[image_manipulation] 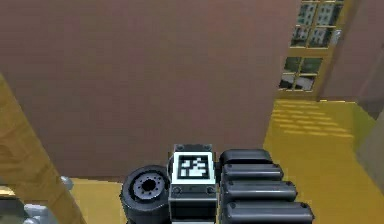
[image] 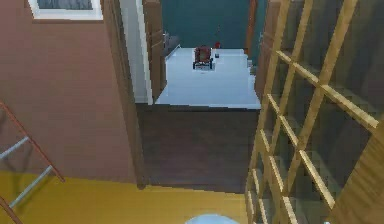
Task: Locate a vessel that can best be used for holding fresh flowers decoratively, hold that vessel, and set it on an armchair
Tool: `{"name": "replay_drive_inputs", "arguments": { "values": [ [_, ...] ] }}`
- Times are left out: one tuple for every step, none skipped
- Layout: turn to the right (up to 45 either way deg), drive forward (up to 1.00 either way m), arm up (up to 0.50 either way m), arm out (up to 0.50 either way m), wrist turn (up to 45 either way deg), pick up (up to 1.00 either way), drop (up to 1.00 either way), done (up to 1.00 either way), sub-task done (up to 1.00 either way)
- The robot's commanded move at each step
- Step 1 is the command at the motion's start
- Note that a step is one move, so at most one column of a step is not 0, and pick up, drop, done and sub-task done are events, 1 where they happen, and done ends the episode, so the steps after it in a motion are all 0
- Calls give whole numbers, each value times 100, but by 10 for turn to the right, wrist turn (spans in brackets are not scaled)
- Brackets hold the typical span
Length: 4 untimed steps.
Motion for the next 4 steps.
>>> {"name": "replay_drive_inputs", "arguments": {
  "values": [
    [0, 40, 0, 0, 0, 0, 0, 0, 0],
    [0, 100, 0, 0, 0, 0, 0, 0, 0],
    [150, 0, 0, 0, 0, 0, 0, 0, 0],
    [0, 100, 0, 0, 0, 0, 0, 0, 0]
  ]
}}
